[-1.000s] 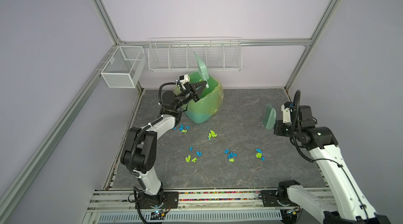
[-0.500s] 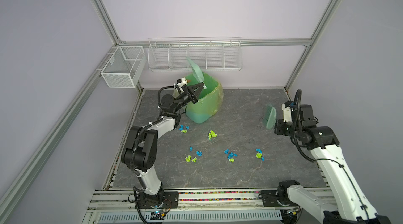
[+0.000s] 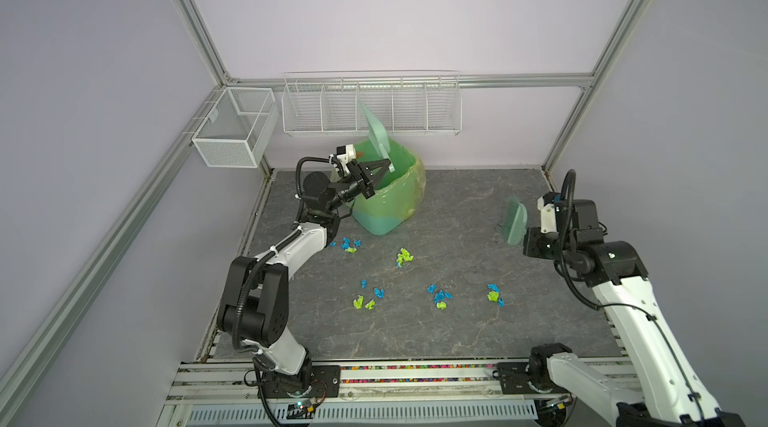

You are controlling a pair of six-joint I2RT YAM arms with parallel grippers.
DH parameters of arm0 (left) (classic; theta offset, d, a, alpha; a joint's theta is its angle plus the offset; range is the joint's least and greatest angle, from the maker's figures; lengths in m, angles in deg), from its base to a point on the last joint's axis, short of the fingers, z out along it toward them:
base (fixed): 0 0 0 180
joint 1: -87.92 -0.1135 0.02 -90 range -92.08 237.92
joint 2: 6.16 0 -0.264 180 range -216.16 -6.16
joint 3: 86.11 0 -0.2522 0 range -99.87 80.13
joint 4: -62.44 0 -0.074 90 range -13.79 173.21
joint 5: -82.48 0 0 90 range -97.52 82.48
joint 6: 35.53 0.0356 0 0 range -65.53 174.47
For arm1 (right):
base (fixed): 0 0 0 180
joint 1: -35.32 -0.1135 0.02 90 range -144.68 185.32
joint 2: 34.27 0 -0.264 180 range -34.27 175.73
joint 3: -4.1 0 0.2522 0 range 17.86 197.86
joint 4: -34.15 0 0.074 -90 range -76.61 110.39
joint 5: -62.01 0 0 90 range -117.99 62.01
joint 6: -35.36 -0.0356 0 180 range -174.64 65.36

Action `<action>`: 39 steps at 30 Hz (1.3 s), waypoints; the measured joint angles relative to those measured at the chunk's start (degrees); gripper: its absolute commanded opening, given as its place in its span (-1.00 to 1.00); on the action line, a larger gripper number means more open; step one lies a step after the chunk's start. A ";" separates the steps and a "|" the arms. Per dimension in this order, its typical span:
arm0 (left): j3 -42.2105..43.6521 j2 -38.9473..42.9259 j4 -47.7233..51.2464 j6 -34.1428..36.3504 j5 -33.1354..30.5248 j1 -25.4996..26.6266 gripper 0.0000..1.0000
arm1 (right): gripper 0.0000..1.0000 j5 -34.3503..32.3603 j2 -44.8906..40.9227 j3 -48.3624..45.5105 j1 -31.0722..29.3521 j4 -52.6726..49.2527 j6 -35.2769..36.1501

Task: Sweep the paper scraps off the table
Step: 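Lower the empty dustpan back toward the table scraps with the left gripper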

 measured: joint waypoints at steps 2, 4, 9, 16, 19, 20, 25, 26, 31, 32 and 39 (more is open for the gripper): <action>-0.09 0.50 1.75 1.66 0.44 0.55 -1.00 | -0.86 0.26 0.00 0.00 0.00 0.00 0.02; -0.09 0.57 3.15 2.71 0.94 1.14 -1.00 | -0.86 0.63 0.02 0.00 0.00 0.00 0.00; -0.48 1.11 10.78 7.93 1.81 3.08 -1.00 | -0.86 1.42 0.02 -0.02 0.00 0.00 0.00; -9.33 4.96 36.54 25.75 0.81 6.84 -1.00 | -0.86 1.68 0.31 -0.02 0.00 -1.64 0.02; -11.93 7.52 42.47 31.21 0.72 8.09 -1.00 | -0.86 1.68 0.72 0.11 0.00 -2.80 0.02; -12.20 8.35 44.04 32.76 0.61 8.31 -1.00 | -0.86 1.68 0.85 0.28 0.00 -3.37 0.02; -13.64 9.51 53.64 39.58 -0.74 9.68 -1.00 | -0.86 1.66 0.92 0.52 0.00 -4.98 -0.04; -13.94 9.51 55.84 40.94 -1.07 10.08 -1.00 | -0.86 1.66 0.92 0.52 0.00 -5.27 -0.17; -18.47 9.46 68.70 48.63 -4.02 12.85 -1.00 | -0.86 0.70 0.94 1.53 0.00 -7.82 -0.66; -20.13 9.42 71.25 50.49 -4.87 13.68 -1.00 | -0.86 0.22 1.05 2.16 0.00 -8.52 -0.94; -27.54 8.94 82.38 60.24 -7.89 18.75 -1.00 | -0.86 -3.04 2.25 6.64 0.00 -12.50 -3.23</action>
